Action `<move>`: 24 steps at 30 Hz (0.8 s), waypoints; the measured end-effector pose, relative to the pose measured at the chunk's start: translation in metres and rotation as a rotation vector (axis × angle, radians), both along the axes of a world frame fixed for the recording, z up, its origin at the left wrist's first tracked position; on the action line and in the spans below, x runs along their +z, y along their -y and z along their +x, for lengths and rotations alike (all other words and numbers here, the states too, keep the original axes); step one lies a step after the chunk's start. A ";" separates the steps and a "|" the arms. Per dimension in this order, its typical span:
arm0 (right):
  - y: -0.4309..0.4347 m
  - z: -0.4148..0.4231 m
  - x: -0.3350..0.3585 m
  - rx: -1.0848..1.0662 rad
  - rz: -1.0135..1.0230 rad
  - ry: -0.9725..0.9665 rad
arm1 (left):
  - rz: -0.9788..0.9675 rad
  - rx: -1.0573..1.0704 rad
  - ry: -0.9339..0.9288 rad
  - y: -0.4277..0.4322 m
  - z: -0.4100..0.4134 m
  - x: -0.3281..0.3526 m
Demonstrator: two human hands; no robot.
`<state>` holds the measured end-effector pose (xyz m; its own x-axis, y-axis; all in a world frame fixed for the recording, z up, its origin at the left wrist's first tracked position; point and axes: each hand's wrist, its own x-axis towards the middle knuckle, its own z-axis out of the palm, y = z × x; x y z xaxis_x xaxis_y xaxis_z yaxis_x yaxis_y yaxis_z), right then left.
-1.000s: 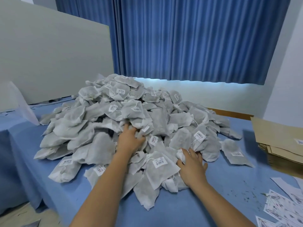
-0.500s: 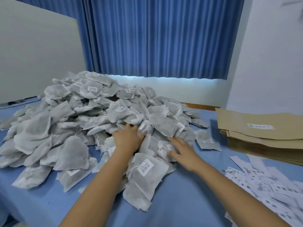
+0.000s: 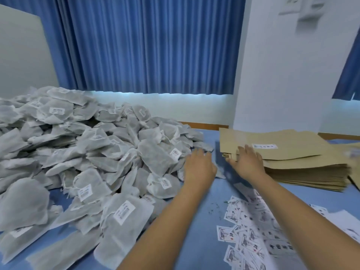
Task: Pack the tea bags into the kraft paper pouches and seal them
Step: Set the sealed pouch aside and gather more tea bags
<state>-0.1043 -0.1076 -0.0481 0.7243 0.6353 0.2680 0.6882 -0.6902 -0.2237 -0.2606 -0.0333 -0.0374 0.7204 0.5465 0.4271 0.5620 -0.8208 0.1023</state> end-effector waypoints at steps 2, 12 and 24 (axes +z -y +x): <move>-0.001 0.007 -0.009 -0.006 -0.064 0.030 | -0.035 -0.091 0.015 0.000 0.033 -0.005; 0.026 0.005 -0.031 0.118 0.323 0.122 | 0.115 -0.233 -0.191 -0.029 0.090 -0.022; 0.139 -0.006 0.005 -0.427 0.488 -0.351 | -0.066 -0.431 0.694 -0.022 -0.002 -0.008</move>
